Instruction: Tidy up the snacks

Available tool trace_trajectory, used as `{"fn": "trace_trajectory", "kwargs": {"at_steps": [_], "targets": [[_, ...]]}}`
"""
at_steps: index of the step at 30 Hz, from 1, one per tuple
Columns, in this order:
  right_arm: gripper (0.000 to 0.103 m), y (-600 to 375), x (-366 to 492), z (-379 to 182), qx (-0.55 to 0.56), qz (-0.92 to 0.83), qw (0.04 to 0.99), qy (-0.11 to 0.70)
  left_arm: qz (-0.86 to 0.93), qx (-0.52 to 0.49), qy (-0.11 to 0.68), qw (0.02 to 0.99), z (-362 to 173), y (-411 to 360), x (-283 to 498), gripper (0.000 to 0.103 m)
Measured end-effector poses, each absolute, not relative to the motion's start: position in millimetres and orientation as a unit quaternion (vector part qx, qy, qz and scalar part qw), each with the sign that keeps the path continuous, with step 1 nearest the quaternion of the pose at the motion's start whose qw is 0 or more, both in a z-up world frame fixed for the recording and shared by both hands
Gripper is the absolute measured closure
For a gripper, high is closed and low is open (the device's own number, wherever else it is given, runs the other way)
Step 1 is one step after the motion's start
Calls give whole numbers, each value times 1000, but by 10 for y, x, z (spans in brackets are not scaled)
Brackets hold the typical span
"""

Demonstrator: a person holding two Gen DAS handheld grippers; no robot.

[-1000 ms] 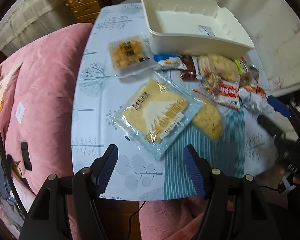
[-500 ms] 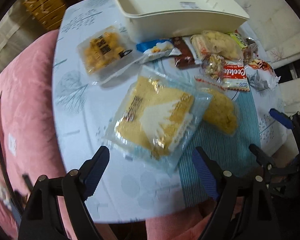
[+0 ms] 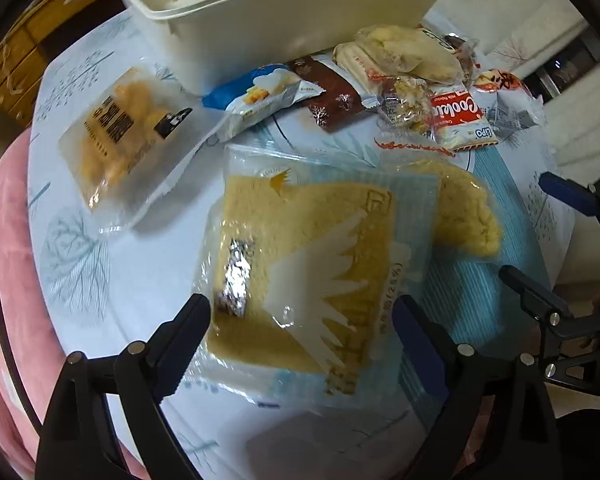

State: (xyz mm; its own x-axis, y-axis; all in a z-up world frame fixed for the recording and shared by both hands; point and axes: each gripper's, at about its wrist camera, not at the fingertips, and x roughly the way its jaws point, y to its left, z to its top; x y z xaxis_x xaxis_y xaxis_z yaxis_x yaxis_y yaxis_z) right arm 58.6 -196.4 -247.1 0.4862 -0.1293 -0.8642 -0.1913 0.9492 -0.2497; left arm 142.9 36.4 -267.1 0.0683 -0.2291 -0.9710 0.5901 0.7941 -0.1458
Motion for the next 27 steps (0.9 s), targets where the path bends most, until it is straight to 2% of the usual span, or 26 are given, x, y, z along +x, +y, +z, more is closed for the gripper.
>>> {"fn": "trace_trajectory", "kwargs": {"at_steps": [6,13,27], "targets": [[26,-1760,747,-2581,-193,12,832,520,-288,100,646,700,-2884,456,1624,1],[25,-1703,944,-2690,-202,15,814,544,-297,100,644,698,-2929,450,1685,0],[26,-1726,1166,-2897,-186,41,782,594,-253,115,690,668,-3055,52,1950,0]]}}
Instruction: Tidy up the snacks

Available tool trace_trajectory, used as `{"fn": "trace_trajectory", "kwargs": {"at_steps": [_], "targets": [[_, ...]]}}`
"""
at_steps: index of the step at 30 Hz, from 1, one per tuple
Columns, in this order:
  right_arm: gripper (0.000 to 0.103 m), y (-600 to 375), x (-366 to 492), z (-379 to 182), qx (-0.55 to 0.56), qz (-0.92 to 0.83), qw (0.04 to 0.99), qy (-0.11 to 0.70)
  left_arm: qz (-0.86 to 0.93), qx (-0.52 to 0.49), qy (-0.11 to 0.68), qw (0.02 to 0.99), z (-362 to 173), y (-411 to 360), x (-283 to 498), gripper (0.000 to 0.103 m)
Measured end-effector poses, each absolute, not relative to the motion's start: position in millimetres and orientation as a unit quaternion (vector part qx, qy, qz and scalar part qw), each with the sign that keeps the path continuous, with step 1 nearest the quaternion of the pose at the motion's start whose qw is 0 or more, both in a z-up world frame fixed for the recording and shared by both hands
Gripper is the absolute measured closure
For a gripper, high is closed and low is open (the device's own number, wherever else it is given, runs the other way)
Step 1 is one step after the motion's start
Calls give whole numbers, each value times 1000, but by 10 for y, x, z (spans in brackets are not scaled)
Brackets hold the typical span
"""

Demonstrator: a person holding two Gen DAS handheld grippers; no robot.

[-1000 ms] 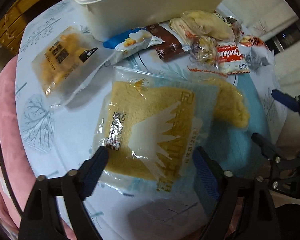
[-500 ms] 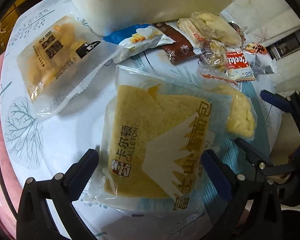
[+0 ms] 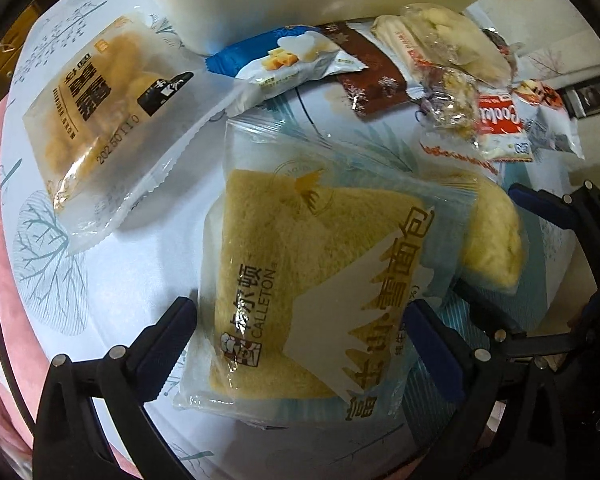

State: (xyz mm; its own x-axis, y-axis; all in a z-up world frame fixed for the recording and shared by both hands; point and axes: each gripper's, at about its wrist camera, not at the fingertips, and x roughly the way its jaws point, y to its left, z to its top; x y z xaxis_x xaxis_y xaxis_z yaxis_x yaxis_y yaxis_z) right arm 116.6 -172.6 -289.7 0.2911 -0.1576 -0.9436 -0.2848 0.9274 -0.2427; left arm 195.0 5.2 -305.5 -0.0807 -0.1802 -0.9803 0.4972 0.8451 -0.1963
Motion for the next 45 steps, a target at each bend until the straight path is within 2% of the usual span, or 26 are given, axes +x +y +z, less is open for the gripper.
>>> {"fn": "trace_trajectory", "kwargs": {"at_steps": [3,5,7,9,11,13,17,21,25,28,30,32,40,45], "targets": [[27,-1840,1218,-2948,-160,38,776,609,-245,113,689,672,-3059,-5,1950,5],[28,-1900,1239,-2962,-142,36,779,610,-244,98,689,675,-3026,-1,1939,16],[29,-1941,1257,-2972,-124,35,780,612,-242,87,691,676,-3022,0,1912,20],[39,-1981,1300,-2975,-114,39,783,611,-233,63,695,677,-3011,37,1927,28],[43,-2017,1309,-2966,-100,48,784,611,-223,25,702,676,-2997,124,1961,40],[44,-2037,1318,-2963,-94,50,783,613,-214,-6,705,676,-2992,190,1984,48],[45,-2129,1338,-2949,-73,53,779,620,-191,-46,710,676,-3000,245,1984,54],[46,-2273,1356,-2917,-54,65,770,632,-159,-80,717,673,-3050,276,1920,51],[46,-2479,1356,-2896,-37,76,763,641,-125,-129,731,659,-3134,396,1805,37],[46,-2619,1340,-2864,-38,86,760,643,-95,-144,736,655,-3172,402,1698,18],[46,-2707,1308,-2822,-40,95,759,643,-81,-150,736,655,-3183,386,1638,17],[46,-2794,1262,-2758,-37,107,760,640,-71,-152,732,660,-3189,318,1576,9],[46,-3195,1145,-2590,-41,139,763,630,-12,-128,732,669,-3312,-154,1582,1],[46,-3335,1115,-2493,-41,148,766,624,3,-116,740,662,-3416,-498,1685,0]]}}
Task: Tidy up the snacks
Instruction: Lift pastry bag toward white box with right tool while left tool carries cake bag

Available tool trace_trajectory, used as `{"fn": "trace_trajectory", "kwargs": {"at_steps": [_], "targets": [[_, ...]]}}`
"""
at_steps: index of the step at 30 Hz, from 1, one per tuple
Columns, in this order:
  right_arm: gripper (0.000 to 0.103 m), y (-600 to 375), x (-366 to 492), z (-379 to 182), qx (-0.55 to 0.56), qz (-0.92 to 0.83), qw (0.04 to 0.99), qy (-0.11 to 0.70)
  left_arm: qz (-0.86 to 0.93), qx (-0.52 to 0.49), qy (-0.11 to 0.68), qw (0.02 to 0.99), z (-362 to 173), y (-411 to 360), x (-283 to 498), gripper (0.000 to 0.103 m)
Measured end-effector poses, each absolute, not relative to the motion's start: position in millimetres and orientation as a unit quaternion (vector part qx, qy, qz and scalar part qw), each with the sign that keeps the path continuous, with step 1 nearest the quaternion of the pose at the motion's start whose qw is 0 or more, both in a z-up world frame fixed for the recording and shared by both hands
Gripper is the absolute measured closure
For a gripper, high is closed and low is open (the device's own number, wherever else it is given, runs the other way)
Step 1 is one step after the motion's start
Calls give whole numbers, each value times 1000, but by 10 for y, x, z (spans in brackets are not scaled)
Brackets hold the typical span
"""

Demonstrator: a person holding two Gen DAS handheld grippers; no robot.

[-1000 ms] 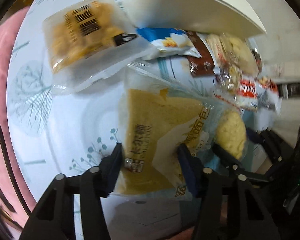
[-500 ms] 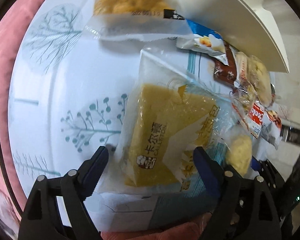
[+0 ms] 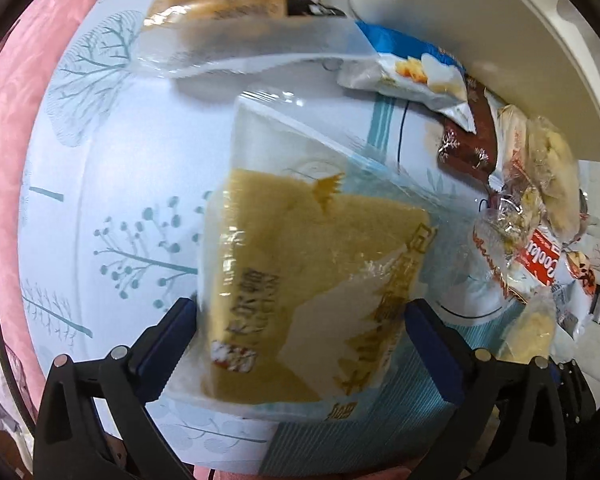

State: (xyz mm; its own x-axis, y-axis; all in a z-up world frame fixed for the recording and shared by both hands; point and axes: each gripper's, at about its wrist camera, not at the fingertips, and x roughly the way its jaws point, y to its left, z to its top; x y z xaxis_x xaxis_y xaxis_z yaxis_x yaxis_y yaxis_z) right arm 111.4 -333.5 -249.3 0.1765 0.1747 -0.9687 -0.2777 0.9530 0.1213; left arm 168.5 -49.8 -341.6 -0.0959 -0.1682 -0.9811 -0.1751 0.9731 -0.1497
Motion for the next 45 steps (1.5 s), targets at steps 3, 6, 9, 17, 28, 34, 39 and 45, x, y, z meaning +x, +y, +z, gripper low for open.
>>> {"fn": "trace_trajectory", "kwargs": {"at_steps": [3,6,9,17,28,34,39,45], "targets": [[46,-3366,1119,-2481,-42,153,765,624,20,-103,739,666,-3454,-646,1753,0],[46,-3412,1135,-2463,-41,161,764,623,33,-92,739,667,-3491,-812,1805,0],[46,-3420,1121,-2438,-45,168,764,621,47,-78,745,661,-3537,-962,1835,0],[46,-3513,1120,-2308,-35,186,768,612,48,-76,758,646,-3596,-1005,2087,0],[46,-3460,1224,-2146,-24,200,777,596,62,-58,720,689,-3397,-1134,1914,14],[46,-3506,1224,-2079,-21,197,780,594,59,-80,728,678,-3369,-1085,1772,16],[46,-3514,1274,-1972,-12,199,784,588,56,-99,734,670,-3258,-1034,1591,18],[46,-3530,1427,-1798,11,201,793,574,50,-122,731,670,-2816,-917,1544,21]]}}
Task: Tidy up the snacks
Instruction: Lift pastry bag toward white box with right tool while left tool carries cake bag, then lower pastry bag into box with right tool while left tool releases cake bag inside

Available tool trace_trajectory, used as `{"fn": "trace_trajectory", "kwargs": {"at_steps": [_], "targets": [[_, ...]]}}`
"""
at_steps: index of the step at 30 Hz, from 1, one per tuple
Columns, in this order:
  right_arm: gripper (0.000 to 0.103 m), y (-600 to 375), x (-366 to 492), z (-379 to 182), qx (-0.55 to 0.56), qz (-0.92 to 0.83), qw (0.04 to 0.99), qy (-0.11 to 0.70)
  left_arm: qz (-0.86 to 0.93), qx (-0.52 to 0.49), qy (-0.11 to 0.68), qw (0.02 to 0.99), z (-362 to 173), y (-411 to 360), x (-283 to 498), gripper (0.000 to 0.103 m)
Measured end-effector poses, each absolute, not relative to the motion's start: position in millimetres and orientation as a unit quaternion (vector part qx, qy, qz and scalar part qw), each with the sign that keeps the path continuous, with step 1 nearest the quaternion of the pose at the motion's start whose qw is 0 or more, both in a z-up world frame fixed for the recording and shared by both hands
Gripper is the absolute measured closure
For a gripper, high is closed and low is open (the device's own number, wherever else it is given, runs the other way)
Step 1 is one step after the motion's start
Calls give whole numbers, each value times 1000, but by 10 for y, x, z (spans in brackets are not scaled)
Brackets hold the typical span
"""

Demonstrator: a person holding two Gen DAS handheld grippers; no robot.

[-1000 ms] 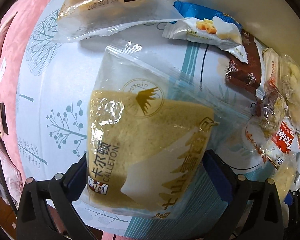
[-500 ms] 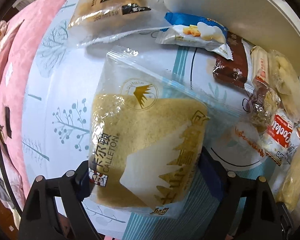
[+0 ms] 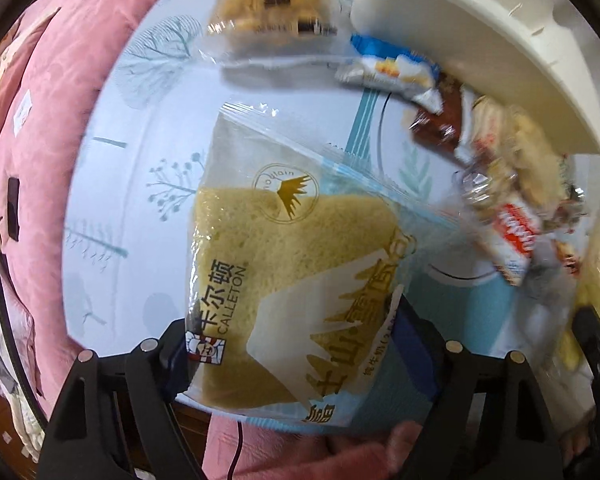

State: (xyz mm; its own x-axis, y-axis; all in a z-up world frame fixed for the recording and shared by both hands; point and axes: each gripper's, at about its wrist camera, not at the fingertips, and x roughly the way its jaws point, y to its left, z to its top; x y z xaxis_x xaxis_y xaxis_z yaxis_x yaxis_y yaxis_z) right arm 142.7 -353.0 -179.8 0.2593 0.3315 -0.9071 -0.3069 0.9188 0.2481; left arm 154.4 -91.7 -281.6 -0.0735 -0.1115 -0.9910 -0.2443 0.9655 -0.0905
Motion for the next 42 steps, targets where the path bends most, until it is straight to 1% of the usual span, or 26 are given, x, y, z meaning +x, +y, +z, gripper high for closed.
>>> {"fn": "trace_trajectory", "kwargs": {"at_steps": [1,3,4,7,11,15,20,29,33,36,37,38,39,40,42], "targets": [[46,-3532,1461,-1758,16,203,795,571,46,-122,728,673,-2729,-906,1577,22],[46,-3536,1518,-1682,25,207,801,562,41,-115,722,682,-2569,-911,1619,30],[46,-3534,1554,-1641,28,209,803,557,39,-107,718,687,-2454,-921,1664,32],[46,-3541,1667,-1552,31,213,811,544,31,-94,710,697,-2220,-924,1803,34],[46,-3590,1842,-1434,38,212,822,527,20,-78,698,712,-1905,-971,1921,35],[46,-3671,2034,-1284,42,206,839,501,1,-69,681,729,-1548,-1109,2232,35],[46,-3787,2269,-1153,42,194,860,471,-21,-54,655,754,-1285,-1295,2631,35],[46,-3995,2705,-1049,52,155,889,428,-60,-71,599,796,-1059,-1541,3218,35],[46,-4043,2770,-1072,53,146,900,408,-85,-86,561,819,-1086,-1607,3390,34],[45,-4093,2804,-1135,60,143,909,387,-100,-99,532,835,-1241,-1636,3491,31],[44,-4122,2813,-1162,68,140,914,375,-101,-101,529,837,-1318,-1640,3516,28],[35,-4150,2827,-1187,74,136,917,367,-101,-103,529,837,-1380,-1642,3526,25],[21,-4178,2850,-1218,82,128,919,363,-99,-103,531,835,-1444,-1649,3542,25],[18,-4205,2892,-1267,92,117,918,368,-93,-104,537,832,-1542,-1649,3548,24],[18,-4261,2932,-1363,114,108,912,378,-82,-106,543,829,-1637,-1630,3540,23]]}}
